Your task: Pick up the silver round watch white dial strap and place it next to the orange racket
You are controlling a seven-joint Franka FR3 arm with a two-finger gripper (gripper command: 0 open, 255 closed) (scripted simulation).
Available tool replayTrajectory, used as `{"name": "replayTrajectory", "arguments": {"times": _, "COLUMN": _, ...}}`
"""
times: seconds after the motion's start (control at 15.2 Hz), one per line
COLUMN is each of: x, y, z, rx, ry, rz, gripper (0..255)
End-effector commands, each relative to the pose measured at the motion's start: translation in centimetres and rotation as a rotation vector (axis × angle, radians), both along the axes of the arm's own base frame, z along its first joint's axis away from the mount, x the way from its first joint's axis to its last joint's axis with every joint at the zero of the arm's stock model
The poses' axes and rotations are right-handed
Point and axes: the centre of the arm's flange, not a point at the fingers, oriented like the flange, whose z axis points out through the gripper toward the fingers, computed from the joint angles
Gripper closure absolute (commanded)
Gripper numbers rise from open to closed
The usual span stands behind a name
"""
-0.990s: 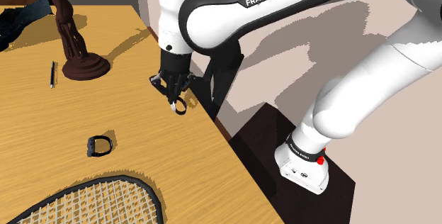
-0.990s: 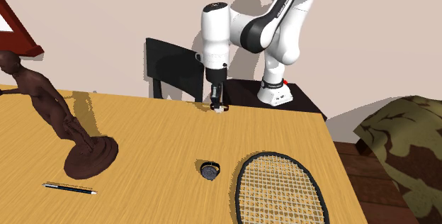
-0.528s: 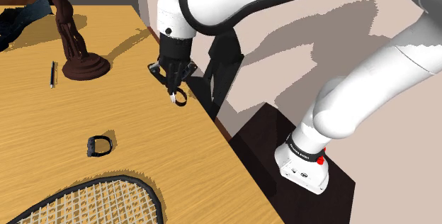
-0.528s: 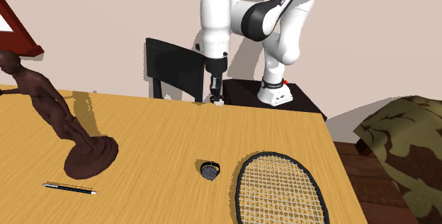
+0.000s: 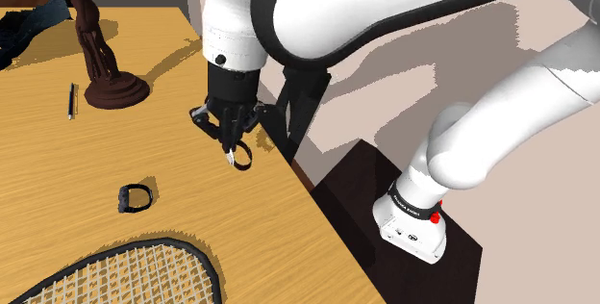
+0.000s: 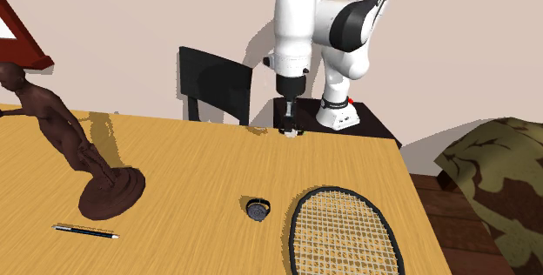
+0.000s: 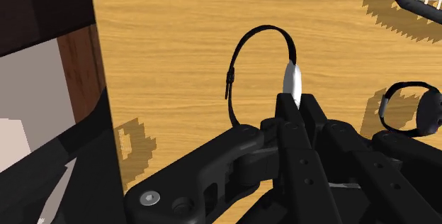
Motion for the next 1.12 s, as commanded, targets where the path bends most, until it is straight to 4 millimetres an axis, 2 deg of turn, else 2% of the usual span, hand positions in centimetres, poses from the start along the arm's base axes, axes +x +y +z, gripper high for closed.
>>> {"name": "replayTrajectory", "arguments": {"times": 0.0, "x": -1.8, "y": 2.0, "z": -0.2, "rx": 0.000, "ry": 0.000, "rz": -0.001, "gripper": 255}}
{"name": "replayTrajectory", "arguments": {"times": 0.33, "x": -6.6, "y": 7.1, "z": -0.2, "rx": 0.000, "ry": 0.000, "rz": -0.001, "gripper": 255}}
{"name": "replayTrajectory", "arguments": {"times": 1.06, "x": -6.6, "y": 7.1, "z": -6.0, "rx": 0.000, "ry": 0.000, "rz": -0.001, "gripper": 255}}
